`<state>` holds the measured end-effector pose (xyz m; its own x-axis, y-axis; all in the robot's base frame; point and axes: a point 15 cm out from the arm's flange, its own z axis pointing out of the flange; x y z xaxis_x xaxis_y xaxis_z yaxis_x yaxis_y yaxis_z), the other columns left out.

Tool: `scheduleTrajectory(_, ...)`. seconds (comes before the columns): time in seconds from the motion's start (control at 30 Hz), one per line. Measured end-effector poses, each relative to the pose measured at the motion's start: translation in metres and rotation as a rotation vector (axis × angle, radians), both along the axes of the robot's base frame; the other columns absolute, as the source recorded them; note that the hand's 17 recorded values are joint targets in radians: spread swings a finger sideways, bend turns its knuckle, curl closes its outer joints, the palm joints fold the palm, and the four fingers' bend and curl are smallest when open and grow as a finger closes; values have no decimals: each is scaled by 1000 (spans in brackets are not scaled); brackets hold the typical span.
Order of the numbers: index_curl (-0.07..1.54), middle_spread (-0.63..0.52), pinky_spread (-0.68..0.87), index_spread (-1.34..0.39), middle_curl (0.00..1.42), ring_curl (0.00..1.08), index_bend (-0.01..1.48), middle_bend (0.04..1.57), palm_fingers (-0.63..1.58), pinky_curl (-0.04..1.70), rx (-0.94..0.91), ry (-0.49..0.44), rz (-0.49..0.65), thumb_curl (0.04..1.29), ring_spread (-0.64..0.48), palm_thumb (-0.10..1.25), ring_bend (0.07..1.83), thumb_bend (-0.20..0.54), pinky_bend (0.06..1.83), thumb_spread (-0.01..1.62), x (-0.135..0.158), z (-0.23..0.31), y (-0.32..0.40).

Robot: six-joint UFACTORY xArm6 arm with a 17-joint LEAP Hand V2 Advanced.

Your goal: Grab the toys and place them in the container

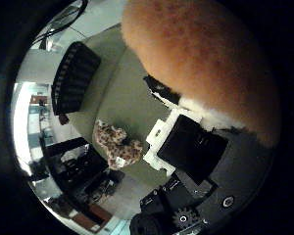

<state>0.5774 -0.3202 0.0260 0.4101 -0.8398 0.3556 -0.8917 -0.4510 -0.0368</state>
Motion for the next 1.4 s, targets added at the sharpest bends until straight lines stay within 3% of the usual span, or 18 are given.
scheduleTrajectory(0.63, 954, -167, -170, -252, 894, 887, 1073, 1279, 1093, 871, 26, -44, 65, 677, -253, 1043, 1299, -13, 1413, 1027, -11, 79, 87)
scheduleTrajectory(1.0, 955, -166, -174, -251, 890, 890, 1076, 1280, 1096, 892, 53, -67, 163, 689, -254, 1050, 1302, -15, 1403, 1003, -23, 145, 189)
scheduleTrajectory(1.4, 958, -166, -177, -251, 888, 894, 1080, 1280, 1097, 910, 122, -61, 308, 695, -254, 1060, 1302, -13, 1399, 993, -31, 164, 321)
